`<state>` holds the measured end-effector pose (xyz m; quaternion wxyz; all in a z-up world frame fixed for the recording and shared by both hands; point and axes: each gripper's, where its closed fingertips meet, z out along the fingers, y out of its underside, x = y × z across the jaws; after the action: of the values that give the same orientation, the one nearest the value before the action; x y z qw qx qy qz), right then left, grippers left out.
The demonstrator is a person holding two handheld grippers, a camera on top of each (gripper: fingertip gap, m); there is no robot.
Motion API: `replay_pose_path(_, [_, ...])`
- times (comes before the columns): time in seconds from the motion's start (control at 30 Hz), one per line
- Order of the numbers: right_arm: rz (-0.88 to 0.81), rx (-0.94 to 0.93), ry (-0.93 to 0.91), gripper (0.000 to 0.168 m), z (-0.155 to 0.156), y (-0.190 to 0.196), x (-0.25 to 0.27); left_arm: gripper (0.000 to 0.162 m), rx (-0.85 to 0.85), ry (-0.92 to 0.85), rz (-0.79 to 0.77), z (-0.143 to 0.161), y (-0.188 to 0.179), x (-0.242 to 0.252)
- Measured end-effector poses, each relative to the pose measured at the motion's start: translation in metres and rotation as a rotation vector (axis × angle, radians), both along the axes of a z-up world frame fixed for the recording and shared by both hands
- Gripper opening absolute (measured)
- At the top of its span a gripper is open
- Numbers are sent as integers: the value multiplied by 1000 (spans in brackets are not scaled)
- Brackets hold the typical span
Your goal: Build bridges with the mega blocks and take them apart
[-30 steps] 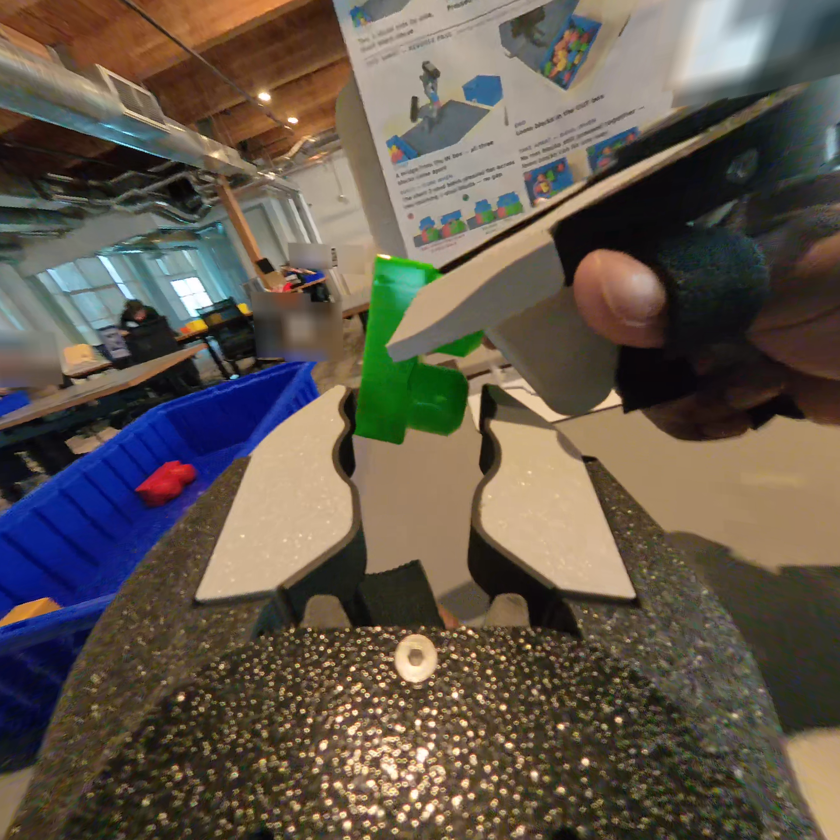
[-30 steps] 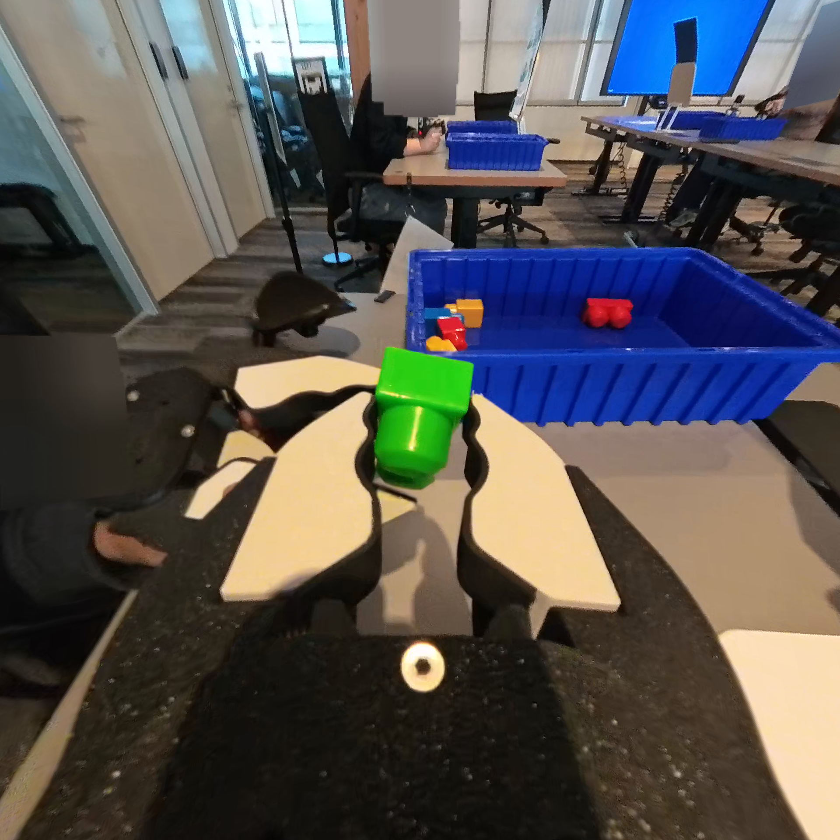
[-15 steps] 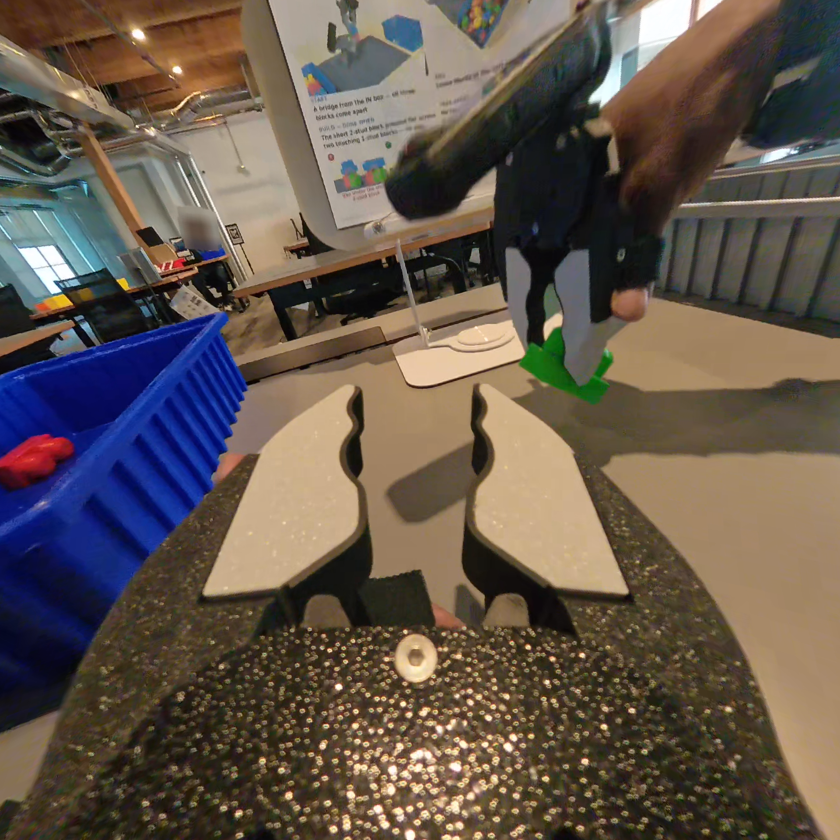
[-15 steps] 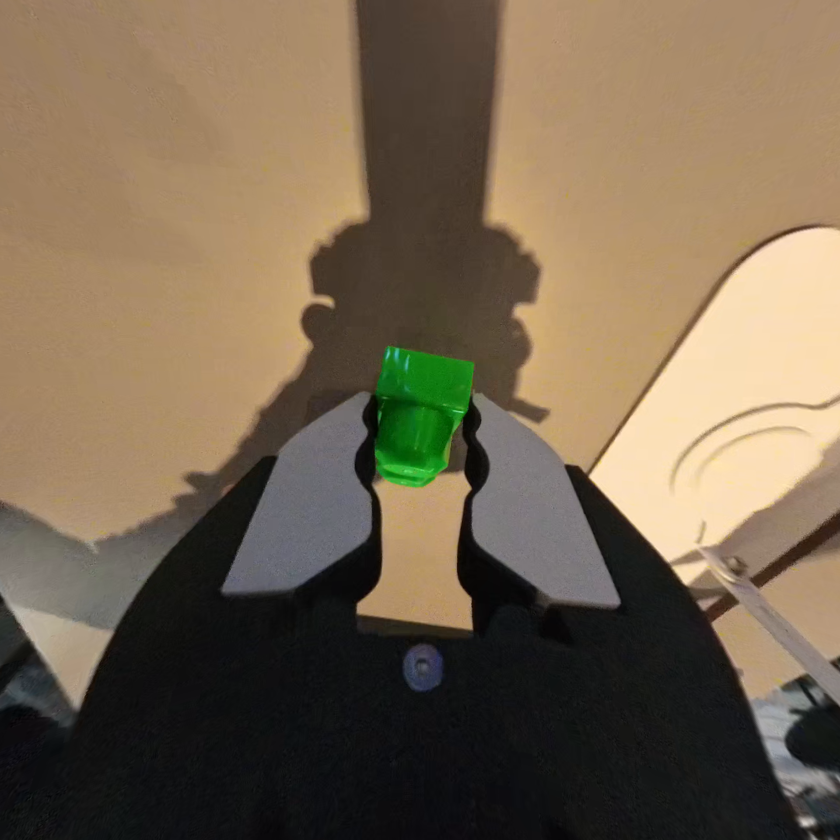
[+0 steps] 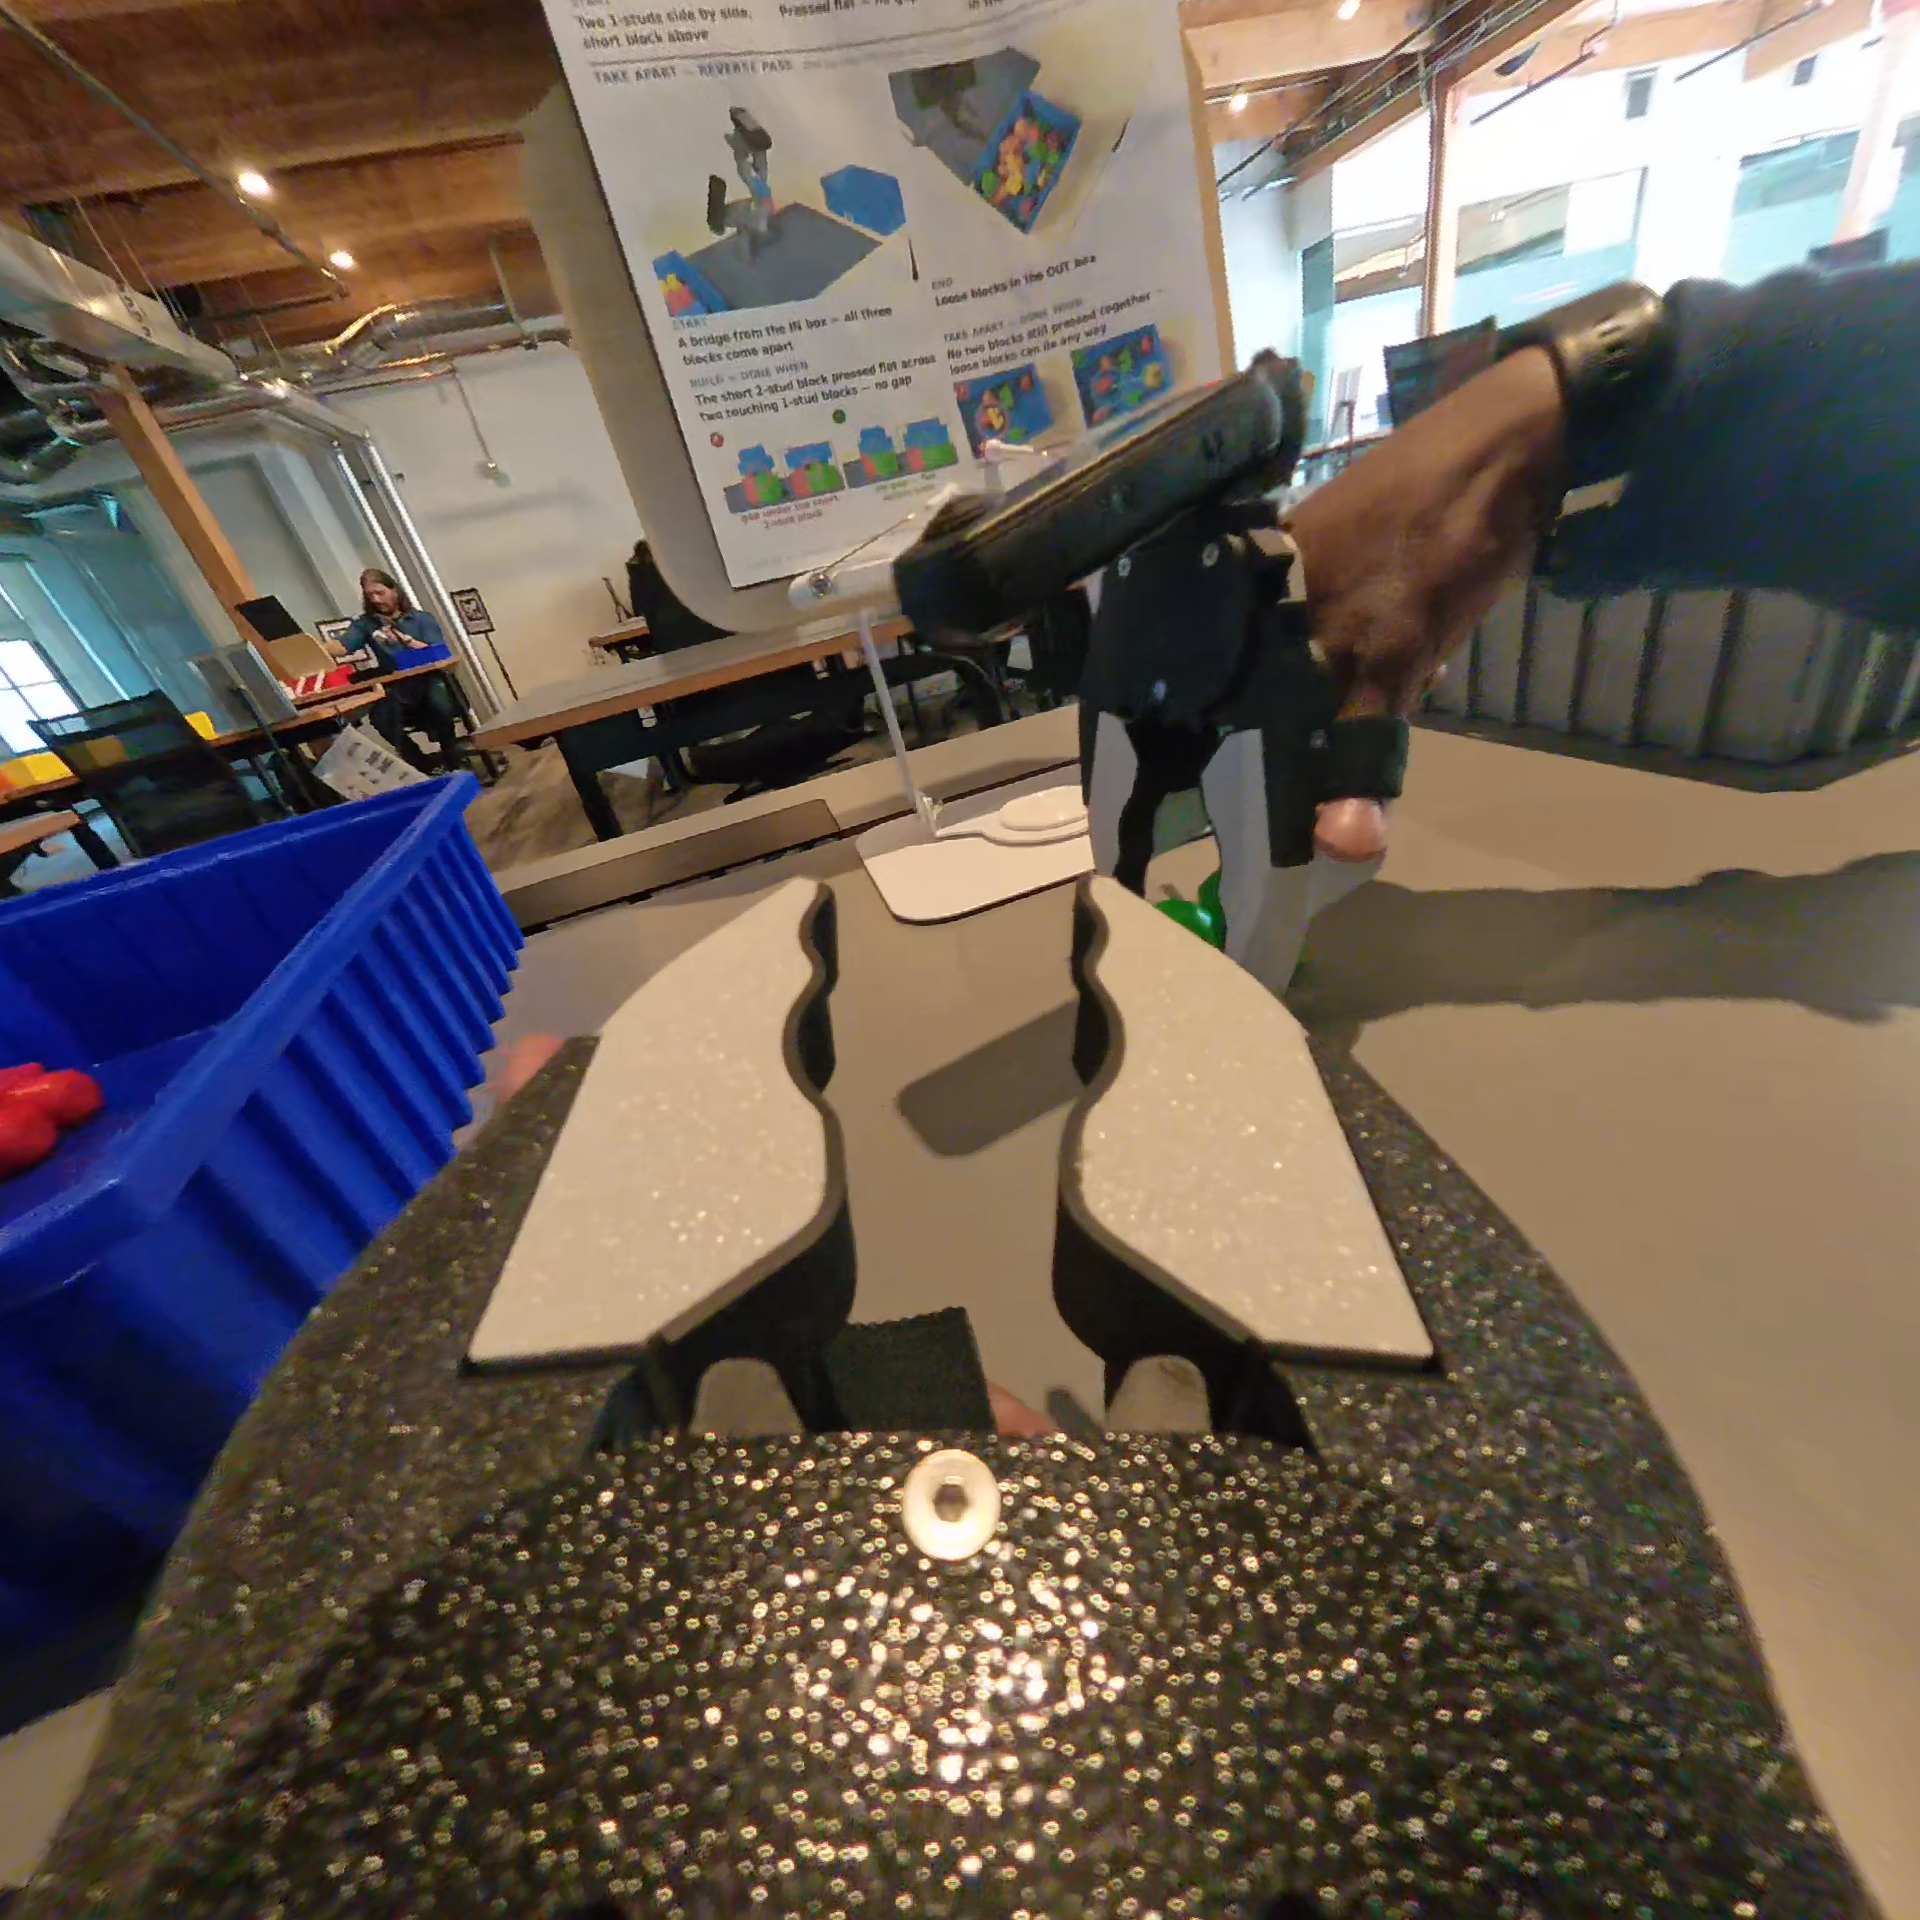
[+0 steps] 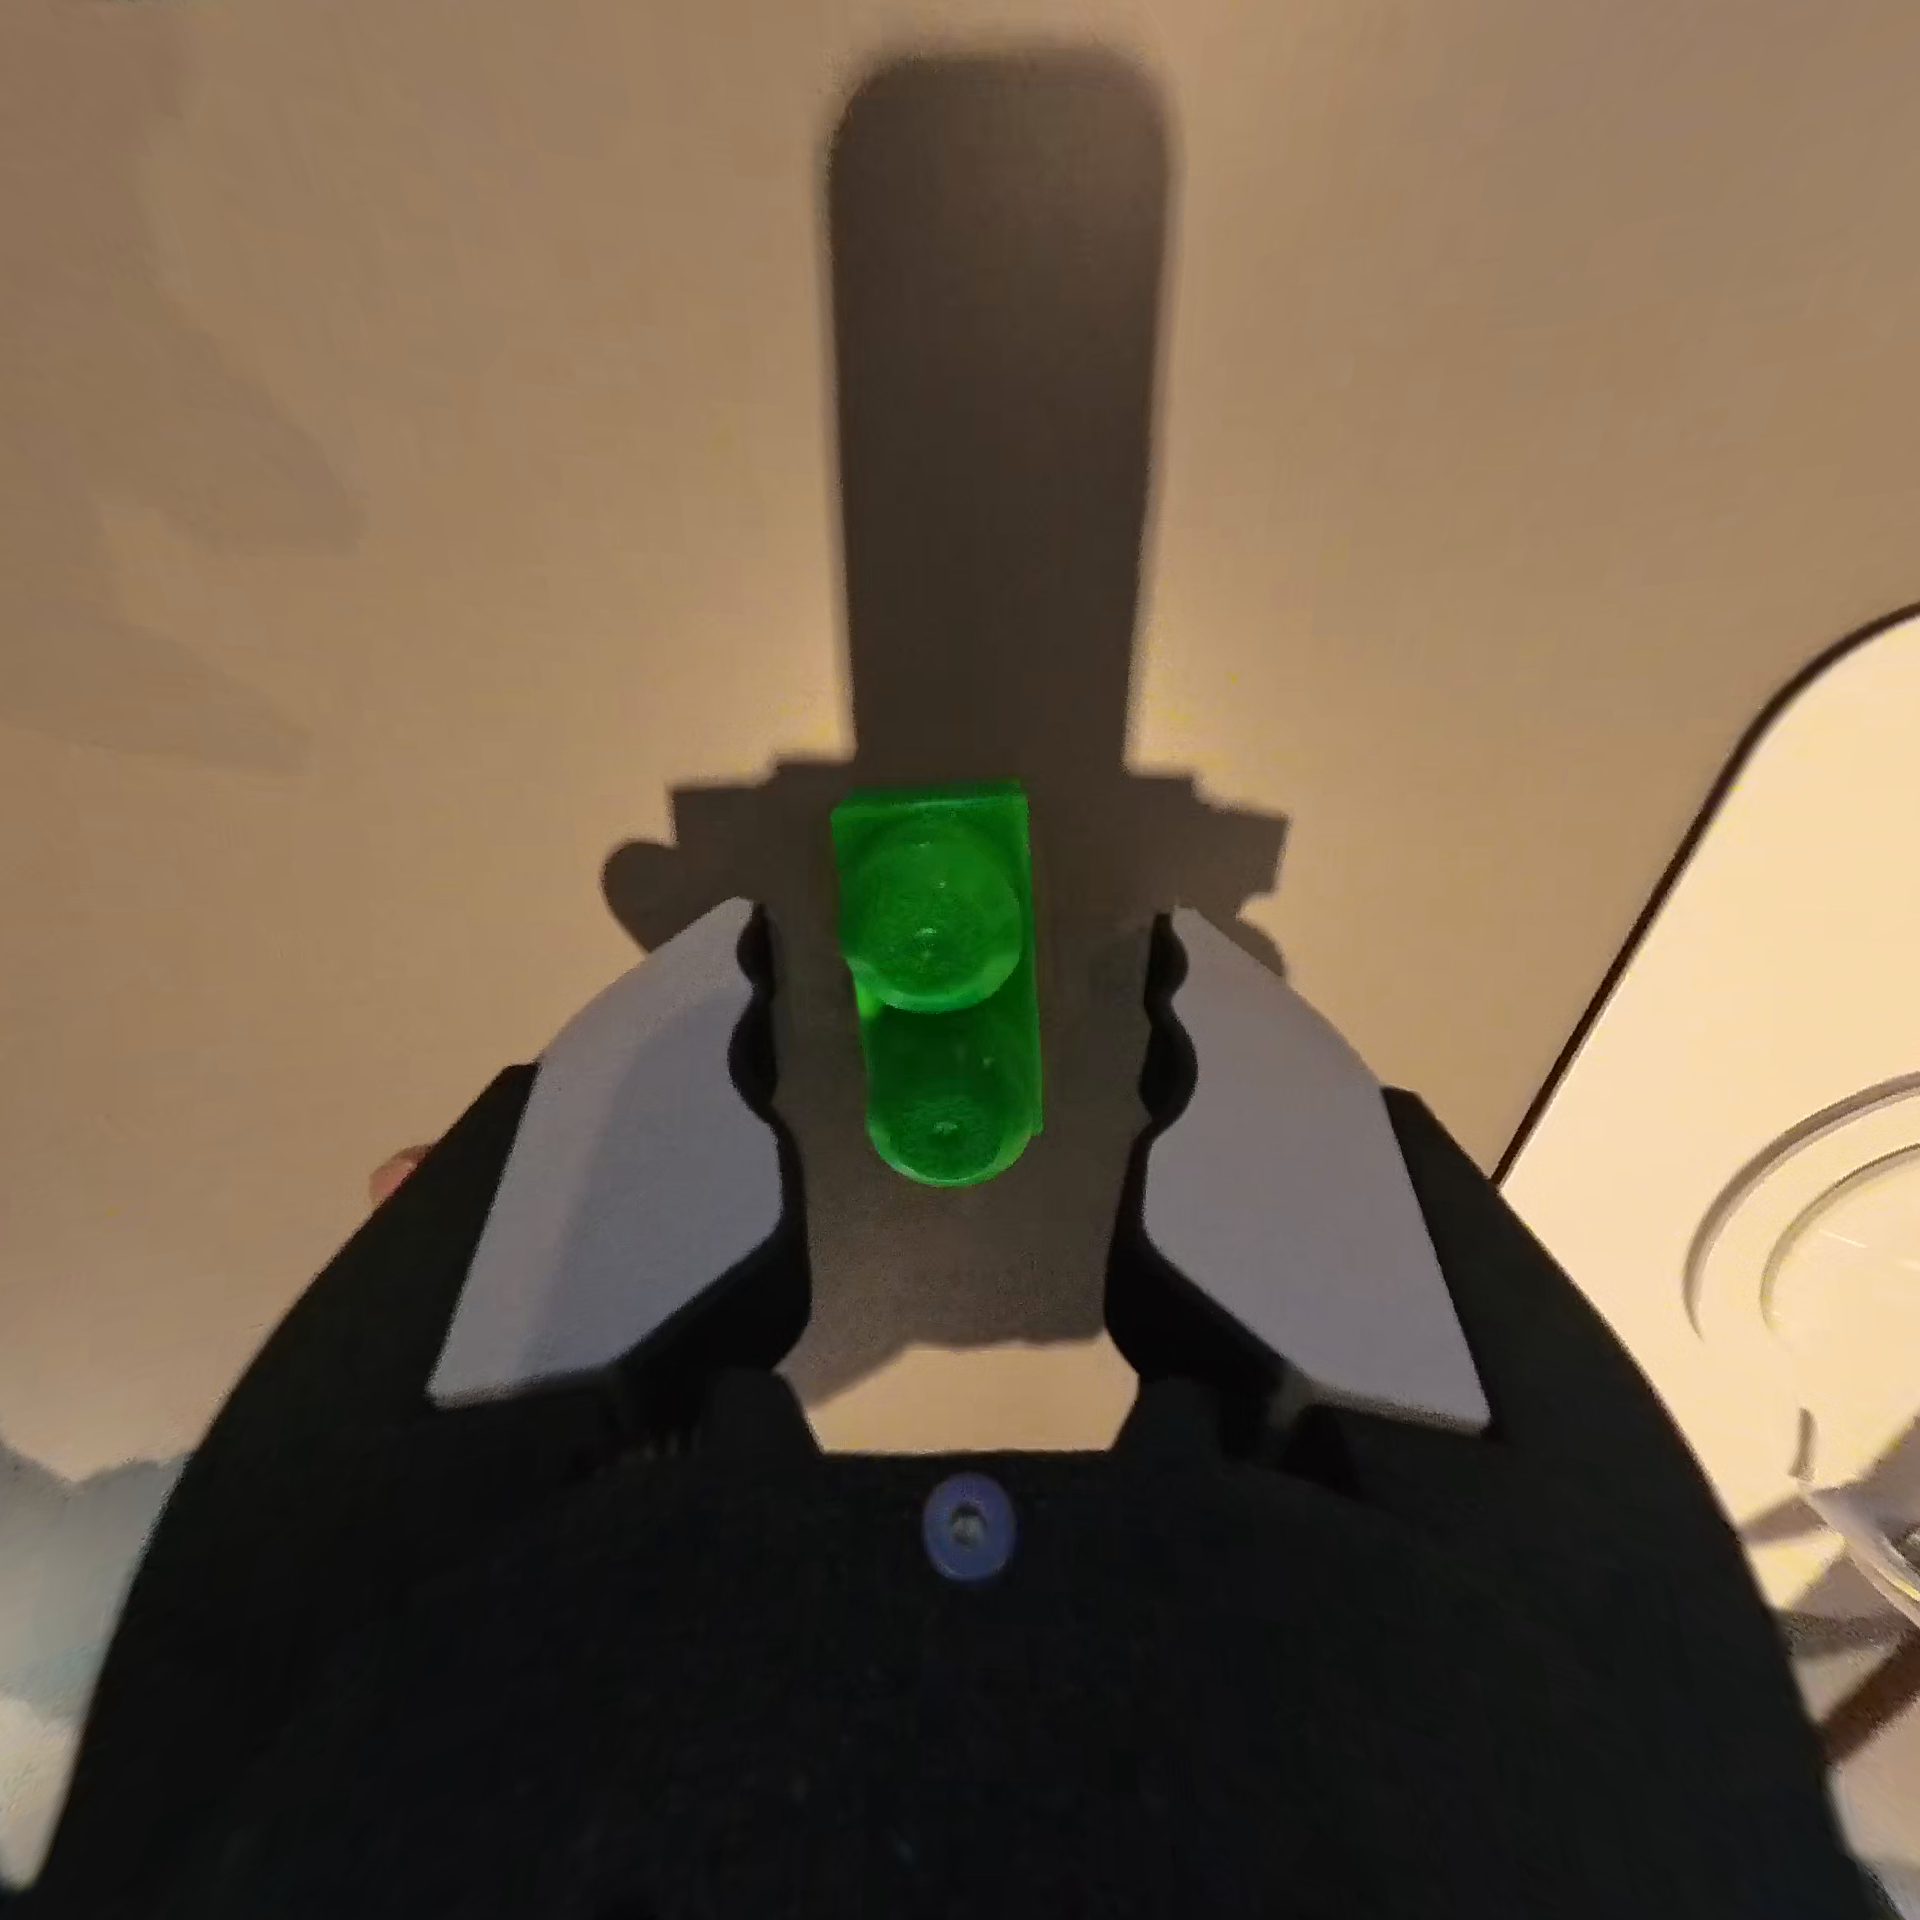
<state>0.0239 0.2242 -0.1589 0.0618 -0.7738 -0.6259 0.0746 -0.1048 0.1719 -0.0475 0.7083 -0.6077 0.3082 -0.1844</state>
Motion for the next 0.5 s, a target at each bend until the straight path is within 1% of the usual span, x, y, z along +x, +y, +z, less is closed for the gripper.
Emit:
replay_pose_path(0.1, [-23,71,189,76,12,1,-7,45,-29,36,-22,6,4,-14])
replay_pose_path(0.17, [-53,110,356,77,24,-3,-12,46,-44,96,-46,24,6,-34])
replay_pose_path(0.27, [-104,153,587,75,40,-15,-12,47,-80,272,-19,55,23,-87])
replay_pose_path(0.37, [-139,154,735,71,41,-32,-2,47,-182,476,18,72,59,-149])
replay_pose_path(0.43, [-158,144,816,67,42,-42,5,50,-279,587,12,74,90,-183])
replay_pose_path(0.5, [-174,114,873,66,43,-51,11,51,-375,665,-41,70,121,-204])
